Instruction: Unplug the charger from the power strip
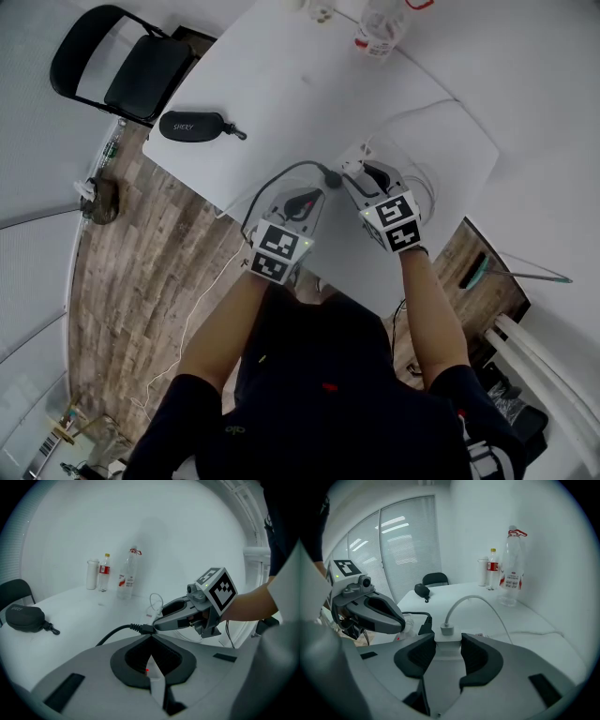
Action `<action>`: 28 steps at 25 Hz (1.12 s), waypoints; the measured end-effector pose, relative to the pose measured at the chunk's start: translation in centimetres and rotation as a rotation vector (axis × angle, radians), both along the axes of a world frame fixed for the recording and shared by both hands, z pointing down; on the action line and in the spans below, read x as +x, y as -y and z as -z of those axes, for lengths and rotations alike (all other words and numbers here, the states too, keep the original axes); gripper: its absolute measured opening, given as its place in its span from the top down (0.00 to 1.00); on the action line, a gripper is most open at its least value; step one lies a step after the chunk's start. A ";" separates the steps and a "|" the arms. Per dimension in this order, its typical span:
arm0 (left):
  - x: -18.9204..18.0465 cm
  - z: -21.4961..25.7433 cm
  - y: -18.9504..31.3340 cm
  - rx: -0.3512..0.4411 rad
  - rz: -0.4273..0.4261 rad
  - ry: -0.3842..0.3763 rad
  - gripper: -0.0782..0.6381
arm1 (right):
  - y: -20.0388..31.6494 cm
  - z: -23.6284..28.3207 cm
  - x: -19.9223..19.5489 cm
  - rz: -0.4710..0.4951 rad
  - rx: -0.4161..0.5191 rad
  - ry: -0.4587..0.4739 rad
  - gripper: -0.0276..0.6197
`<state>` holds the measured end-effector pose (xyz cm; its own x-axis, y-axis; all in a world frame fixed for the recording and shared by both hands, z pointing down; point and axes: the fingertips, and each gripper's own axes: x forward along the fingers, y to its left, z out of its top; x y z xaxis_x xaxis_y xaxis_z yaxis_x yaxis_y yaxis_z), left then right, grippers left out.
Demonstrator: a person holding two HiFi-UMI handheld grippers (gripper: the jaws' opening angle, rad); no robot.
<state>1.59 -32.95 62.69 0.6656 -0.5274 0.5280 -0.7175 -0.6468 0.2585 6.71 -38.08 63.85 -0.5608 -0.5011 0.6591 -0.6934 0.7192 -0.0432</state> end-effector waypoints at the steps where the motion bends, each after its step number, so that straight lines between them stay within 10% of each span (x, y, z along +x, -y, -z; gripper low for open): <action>1: 0.0 0.0 0.0 0.001 -0.001 -0.002 0.87 | 0.0 0.0 0.0 -0.002 0.002 0.000 0.69; 16: -0.2 0.5 -0.4 -0.022 -0.012 0.008 0.87 | 0.4 7.8 1.0 -0.091 0.103 0.136 0.69; 28: -2.2 14.0 -1.7 0.192 0.061 -0.087 0.87 | -3.9 20.2 5.1 -0.259 0.258 0.360 0.69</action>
